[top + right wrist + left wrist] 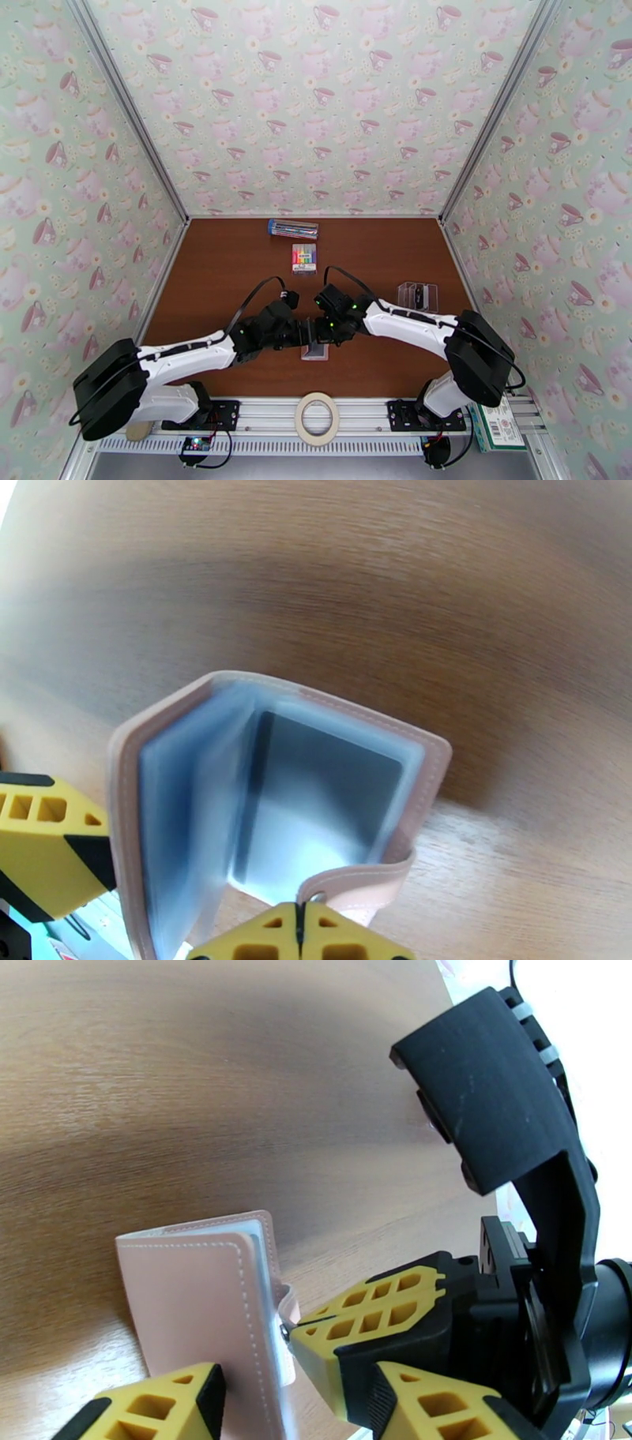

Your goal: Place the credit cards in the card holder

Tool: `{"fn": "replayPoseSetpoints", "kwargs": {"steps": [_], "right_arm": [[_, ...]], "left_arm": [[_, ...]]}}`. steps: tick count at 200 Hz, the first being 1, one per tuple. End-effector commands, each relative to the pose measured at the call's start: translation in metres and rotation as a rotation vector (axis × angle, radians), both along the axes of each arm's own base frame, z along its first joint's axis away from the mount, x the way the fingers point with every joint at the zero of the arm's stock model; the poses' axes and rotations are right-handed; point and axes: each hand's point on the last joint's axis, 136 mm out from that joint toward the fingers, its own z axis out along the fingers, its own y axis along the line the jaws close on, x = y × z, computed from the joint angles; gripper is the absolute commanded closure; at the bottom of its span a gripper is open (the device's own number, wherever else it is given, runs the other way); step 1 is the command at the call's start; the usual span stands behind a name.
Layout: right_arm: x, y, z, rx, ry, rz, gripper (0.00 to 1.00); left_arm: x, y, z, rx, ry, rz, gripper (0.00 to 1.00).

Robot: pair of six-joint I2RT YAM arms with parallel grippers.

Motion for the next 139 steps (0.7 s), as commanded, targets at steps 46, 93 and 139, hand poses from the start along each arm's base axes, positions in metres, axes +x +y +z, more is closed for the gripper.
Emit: {"fn": "replayPoseSetpoints", "kwargs": {"steps": [46,93,139], "right_arm": [[0.003,-0.026,-0.001,-0.036,-0.057,-0.043,1.00],[0.010,-0.041,0.013,-0.022,-0.094,-0.081,1.00],[0.010,-0.027,0.024,0.064,-0.088,-0.066,1.00]], "left_arm": [[-0.014,-0.025,-0.016,-0.008,0.058,-0.083,0.48],[-0.013,-0.023,-0.033,0.061,0.099,-0.067,0.53],[-0.012,-0.020,-0.045,0.110,0.130,-0.053,0.57]]}}
